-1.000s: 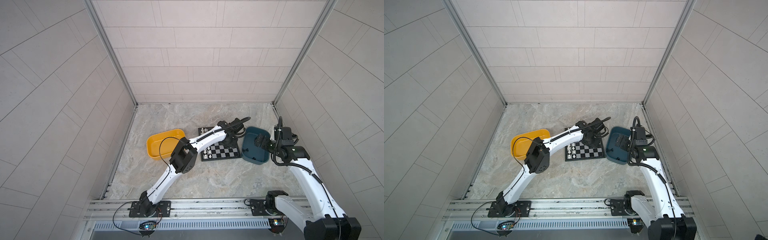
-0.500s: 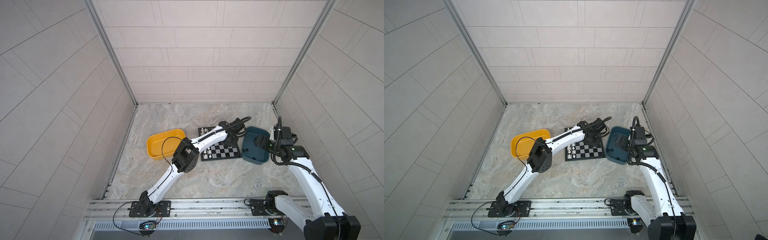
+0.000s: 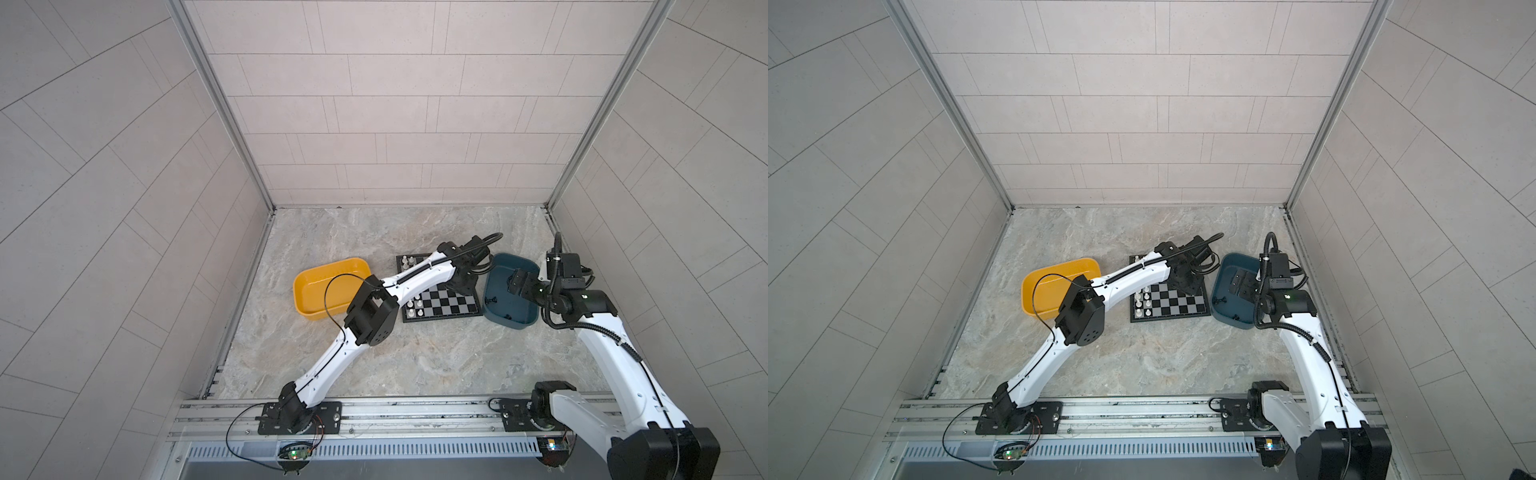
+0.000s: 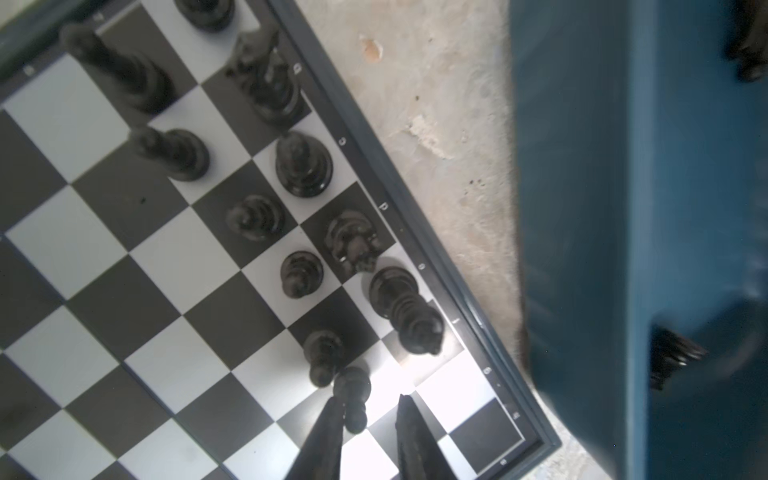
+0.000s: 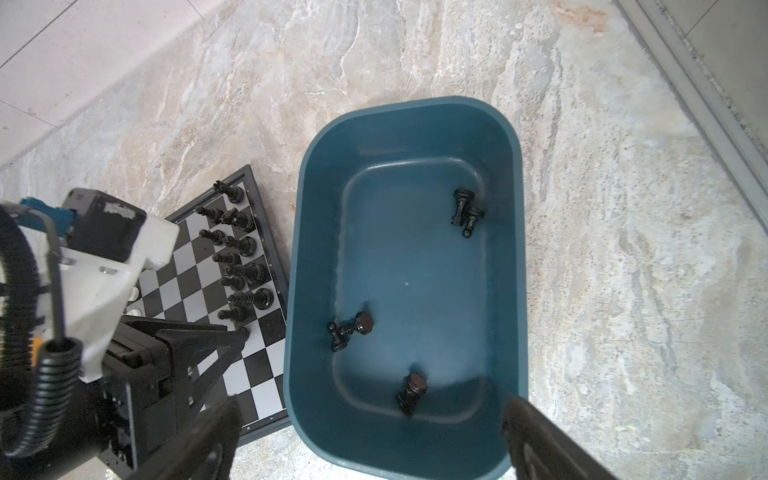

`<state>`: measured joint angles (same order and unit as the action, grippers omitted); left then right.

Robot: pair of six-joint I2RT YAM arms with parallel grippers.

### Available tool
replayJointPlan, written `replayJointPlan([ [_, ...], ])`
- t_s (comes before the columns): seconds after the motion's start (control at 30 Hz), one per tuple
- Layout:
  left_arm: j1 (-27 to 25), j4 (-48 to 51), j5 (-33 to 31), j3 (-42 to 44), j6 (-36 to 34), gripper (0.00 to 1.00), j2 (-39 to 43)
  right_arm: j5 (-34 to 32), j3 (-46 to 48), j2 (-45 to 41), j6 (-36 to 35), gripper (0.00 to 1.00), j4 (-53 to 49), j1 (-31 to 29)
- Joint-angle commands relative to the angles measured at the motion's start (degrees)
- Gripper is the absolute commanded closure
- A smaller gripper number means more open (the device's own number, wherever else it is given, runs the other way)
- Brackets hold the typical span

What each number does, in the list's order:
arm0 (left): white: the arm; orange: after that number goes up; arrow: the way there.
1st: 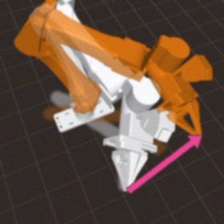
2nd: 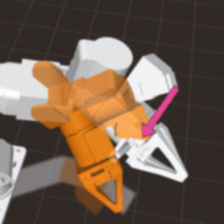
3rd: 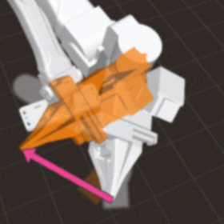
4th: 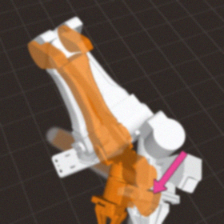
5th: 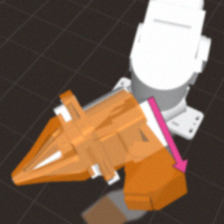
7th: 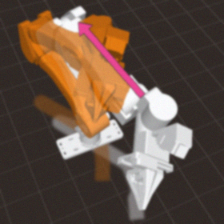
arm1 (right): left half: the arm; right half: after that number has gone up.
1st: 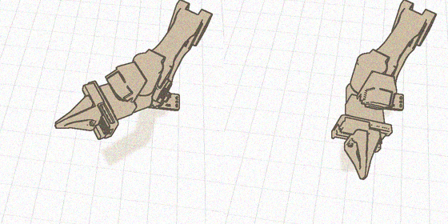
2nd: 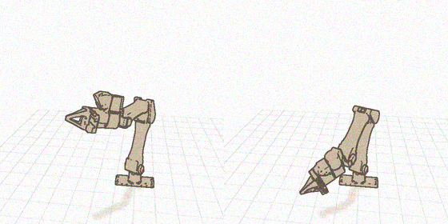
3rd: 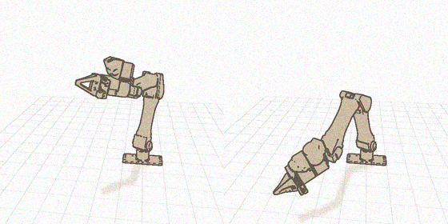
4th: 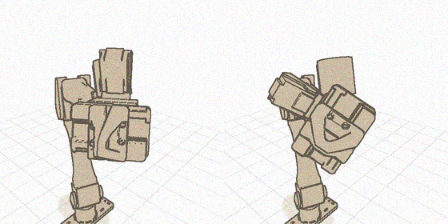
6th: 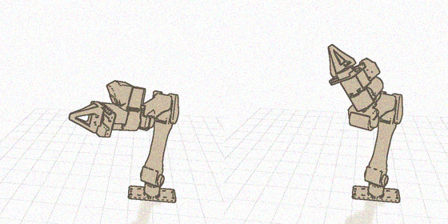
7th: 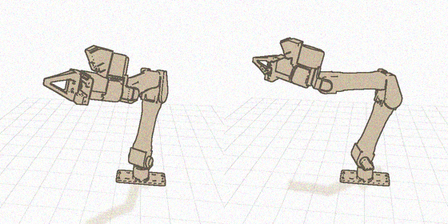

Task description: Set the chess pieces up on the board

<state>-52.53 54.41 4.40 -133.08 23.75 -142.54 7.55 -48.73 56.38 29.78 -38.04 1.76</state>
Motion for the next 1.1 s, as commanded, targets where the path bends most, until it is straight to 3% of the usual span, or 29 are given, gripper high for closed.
replayJointPlan([
  [0.0, -0.2, 2.0, 1.0, -1.6, 0.9, 0.68, 4.3, -1.9, -1.9, 0.7, -0.3, 0.0, -1.9, -0.3],
  [0.17, 2.0, 6.3, 2.5, -0.1, 0.7, 0.59, 14.0, -5.7, -3.7, 5.6, 1.3, 0.1, -1.3, 0.5],
  [0.3, 3.9, 5.3, 2.9, 8.8, -0.8, 0.54, 25.2, -7.9, -5.8, 15.6, 1.9, 0.2, 1.6, 0.4],
  [0.4, 5.9, 1.9, 4.5, 20.1, -1.8, 0.44, 35.5, -12.6, -9.3, 24.1, 2.6, 0.3, 2.2, 0.5],
  [0.53, 9.8, -7.3, 7.0, 40.0, -4.7, 0.25, 49.8, -16.8, -18.2, 35.6, 2.4, 0.34, -2.3, 0.9],
  [0.67, 15.9, -14.6, 14.5, 54.7, -5.6, 0.12, 59.2, -16.0, -23.4, 43.7, 1.3, 0.41, -4.3, 1.3],
  [0.9, 17.7, -20.0, 15.9, 64.1, -7.5, 0.08, 63.3, -18.3, -29.5, 50.6, 0.4, 0.45, -5.7, 2.0],
  [1.07, 18.7, -20.5, 17.9, 64.4, -7.6, 0.08, 62.3, -17.1, -29.3, 51.7, 0.1, 0.48, -5.2, 3.7],
])
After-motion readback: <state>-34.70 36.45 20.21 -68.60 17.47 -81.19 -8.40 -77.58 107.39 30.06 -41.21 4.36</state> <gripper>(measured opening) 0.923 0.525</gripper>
